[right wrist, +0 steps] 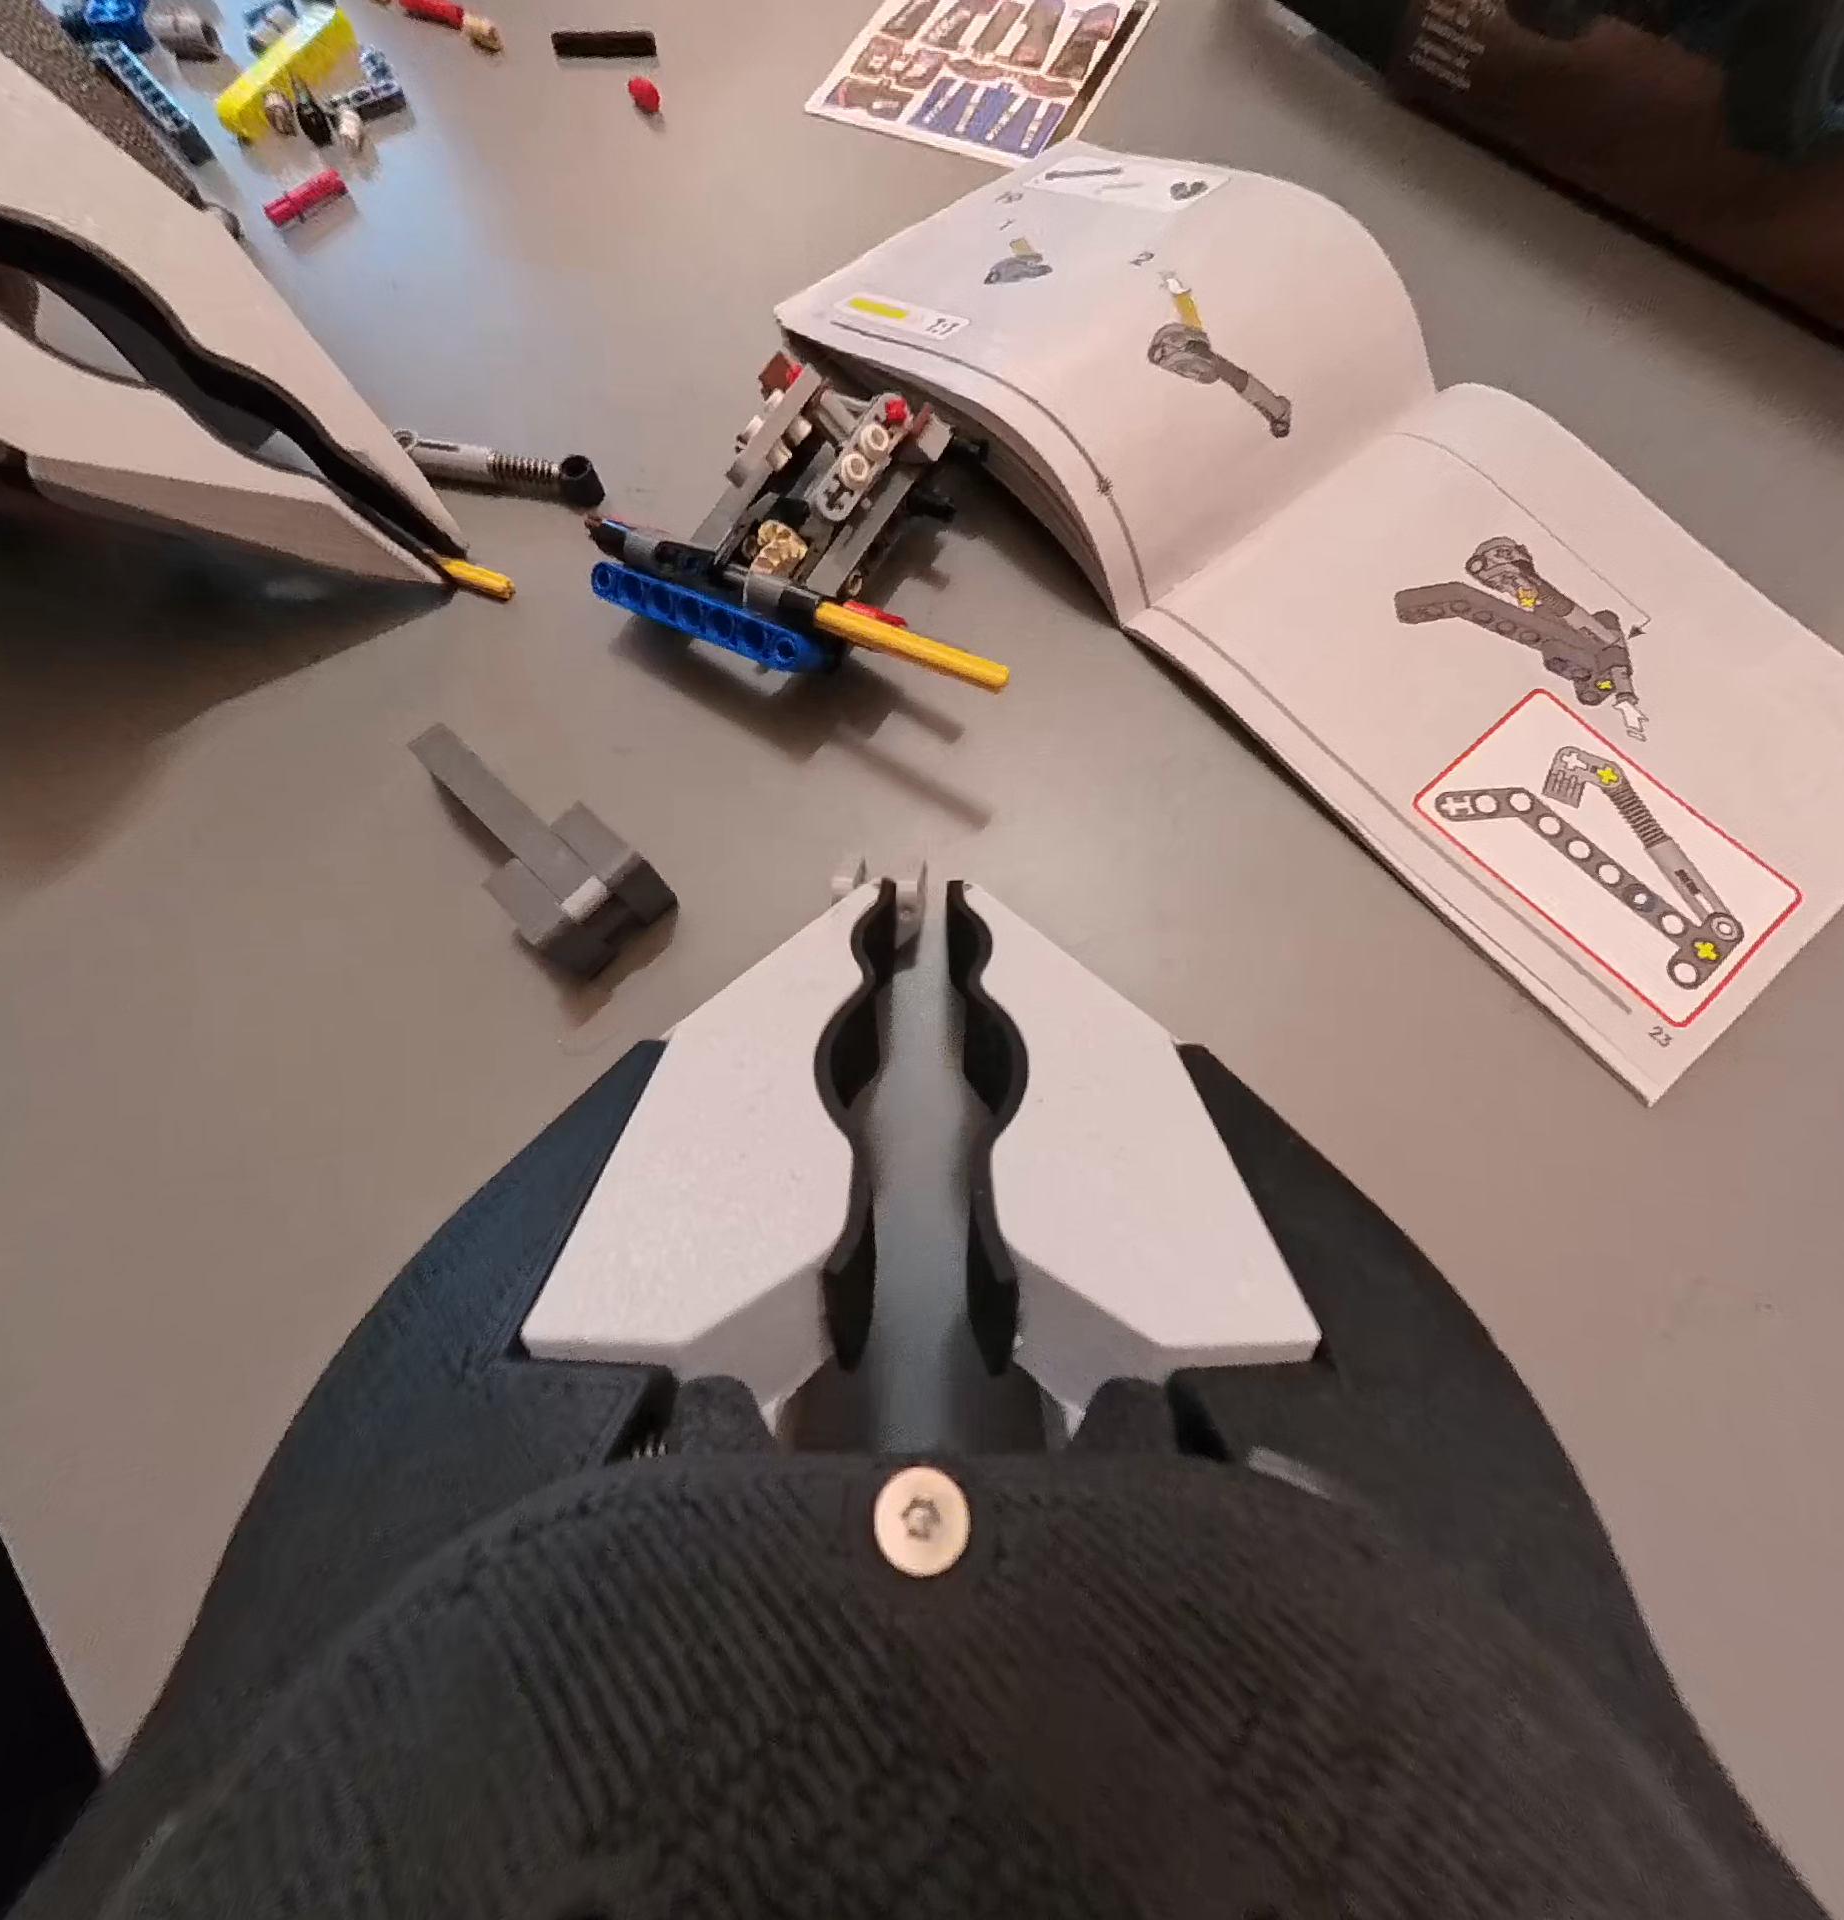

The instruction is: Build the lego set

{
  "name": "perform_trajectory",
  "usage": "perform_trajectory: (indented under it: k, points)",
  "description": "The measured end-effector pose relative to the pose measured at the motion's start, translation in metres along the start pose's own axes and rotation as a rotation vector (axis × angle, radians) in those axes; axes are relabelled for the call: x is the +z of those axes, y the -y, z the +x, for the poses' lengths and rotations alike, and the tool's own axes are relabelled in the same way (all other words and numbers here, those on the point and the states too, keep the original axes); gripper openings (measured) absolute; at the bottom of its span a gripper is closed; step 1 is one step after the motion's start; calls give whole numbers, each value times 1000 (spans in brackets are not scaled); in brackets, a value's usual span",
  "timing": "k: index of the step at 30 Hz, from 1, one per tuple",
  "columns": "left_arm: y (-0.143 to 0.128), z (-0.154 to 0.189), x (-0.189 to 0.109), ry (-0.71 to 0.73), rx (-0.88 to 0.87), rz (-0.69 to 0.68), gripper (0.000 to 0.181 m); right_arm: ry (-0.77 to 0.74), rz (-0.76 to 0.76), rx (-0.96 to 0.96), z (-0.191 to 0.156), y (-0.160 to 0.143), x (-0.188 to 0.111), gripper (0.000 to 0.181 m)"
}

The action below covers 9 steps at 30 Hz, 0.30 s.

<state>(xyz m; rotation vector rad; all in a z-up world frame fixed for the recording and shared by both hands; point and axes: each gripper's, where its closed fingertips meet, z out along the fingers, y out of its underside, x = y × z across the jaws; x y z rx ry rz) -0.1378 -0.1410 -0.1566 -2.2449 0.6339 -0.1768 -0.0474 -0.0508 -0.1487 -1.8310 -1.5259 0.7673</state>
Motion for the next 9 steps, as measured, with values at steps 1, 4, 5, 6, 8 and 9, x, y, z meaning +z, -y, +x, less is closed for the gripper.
perform_trajectory:
  k: [1,4,5,6,8,9]
  points:
    - [0,0,0,-3,-2,2,2,0,-1,-10,-1,0,0,6]
    - [0,1,-1,-4,-5,10,2,1,-1,-22,-3,0,0,3]
    - [-1,1,-1,-4,-3,10,2,2,-1,-20,-3,-1,0,3]
    - [-1,1,-1,-6,-2,10,2,4,-3,-17,-3,-1,-1,3]
    - [-1,1,-1,-8,-4,11,2,1,-1,-16,-2,-1,-1,5]
    - [-1,1,-1,-10,-5,11,2,9,-1,-21,-3,-1,-1,3]
